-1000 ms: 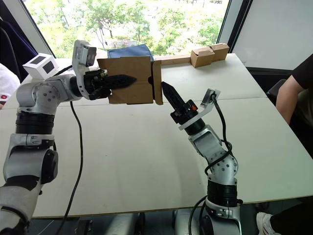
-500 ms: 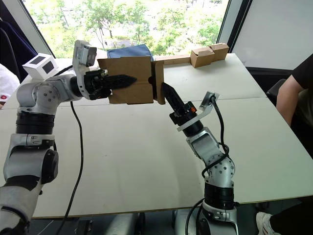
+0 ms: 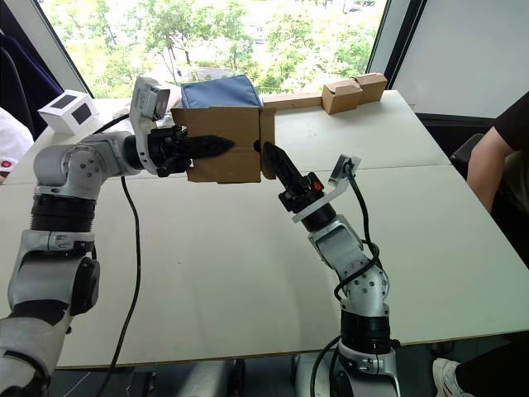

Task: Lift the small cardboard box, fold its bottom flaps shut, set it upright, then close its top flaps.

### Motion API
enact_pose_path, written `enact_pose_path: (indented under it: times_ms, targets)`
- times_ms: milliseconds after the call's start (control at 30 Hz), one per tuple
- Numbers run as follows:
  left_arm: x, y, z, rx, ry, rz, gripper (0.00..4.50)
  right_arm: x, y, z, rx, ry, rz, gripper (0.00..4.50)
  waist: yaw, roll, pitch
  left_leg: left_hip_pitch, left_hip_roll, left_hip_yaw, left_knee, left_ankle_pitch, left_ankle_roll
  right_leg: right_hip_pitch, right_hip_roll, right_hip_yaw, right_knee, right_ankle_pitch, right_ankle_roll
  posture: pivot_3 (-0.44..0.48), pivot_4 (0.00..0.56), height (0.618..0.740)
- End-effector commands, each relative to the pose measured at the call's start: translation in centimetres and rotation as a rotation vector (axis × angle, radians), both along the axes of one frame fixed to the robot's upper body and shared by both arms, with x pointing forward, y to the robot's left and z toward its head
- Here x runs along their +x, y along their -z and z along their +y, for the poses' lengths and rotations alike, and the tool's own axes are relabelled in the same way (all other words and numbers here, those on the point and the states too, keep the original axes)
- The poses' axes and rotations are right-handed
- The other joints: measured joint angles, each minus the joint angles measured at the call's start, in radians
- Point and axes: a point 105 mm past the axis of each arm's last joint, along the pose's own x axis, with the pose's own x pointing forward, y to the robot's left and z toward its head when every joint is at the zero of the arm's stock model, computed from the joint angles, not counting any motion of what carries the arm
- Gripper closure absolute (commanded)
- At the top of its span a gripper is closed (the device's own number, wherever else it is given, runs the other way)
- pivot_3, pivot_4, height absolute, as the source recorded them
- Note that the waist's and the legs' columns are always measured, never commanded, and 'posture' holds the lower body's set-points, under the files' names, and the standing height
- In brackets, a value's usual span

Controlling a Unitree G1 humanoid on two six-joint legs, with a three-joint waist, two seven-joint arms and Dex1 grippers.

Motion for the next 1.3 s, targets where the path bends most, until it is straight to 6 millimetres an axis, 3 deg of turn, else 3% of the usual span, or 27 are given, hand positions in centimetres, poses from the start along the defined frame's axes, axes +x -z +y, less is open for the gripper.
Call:
enact_pose_path:
  times_ms: [33,867,967,1100,1300]
  targets:
    - [-0.5,-1.6,-0.2,-0.026,0.020,-0.058,4.50,-0.9,-1.6,0.5,0.010,-0.014,-0.073,2.56,0.000,0.000,0.000,0.000,0.000,0.000,0.000,0.000,0.000,0.000,0.000,0.000,0.000,0.000,0.000,0.000,0.150,0.737]
    - [-0.1,-1.9,-1.0,-0.074,0.025,-0.043,4.50,-2.7,-2.2,2.4,0.060,-0.131,-0.108,2.56,0.000,0.000,0.000,0.000,0.000,0.000,0.000,0.000,0.000,0.000,0.000,0.000,0.000,0.000,0.000,0.000,0.150,0.737]
    - [0.0,-1.9,-0.9,-0.076,0.023,-0.044,4.50,-2.7,-1.9,2.1,0.054,-0.126,-0.102,1.91,-0.001,0.000,0.000,0.000,0.000,0.000,0.000,0.000,0.000,0.000,0.000,0.000,0.000,0.000,0.000,0.000,0.150,0.737]
    - [-0.1,-2.2,-0.5,-0.080,0.018,-0.047,4.50,-2.5,-1.7,0.7,0.052,-0.086,-0.094,0.51,0.000,0.000,0.000,0.000,0.000,0.000,0.000,0.000,0.000,0.000,0.000,0.000,0.000,0.000,0.000,0.000,0.150,0.737]
    - [-0.1,-2.5,0.2,-0.085,0.008,-0.047,4.50,-1.8,-1.9,-2.0,0.110,-0.013,-0.072,0.51,0.000,0.000,0.000,0.000,0.000,0.000,0.000,0.000,0.000,0.000,0.000,0.000,0.000,0.000,0.000,0.000,0.150,0.737]
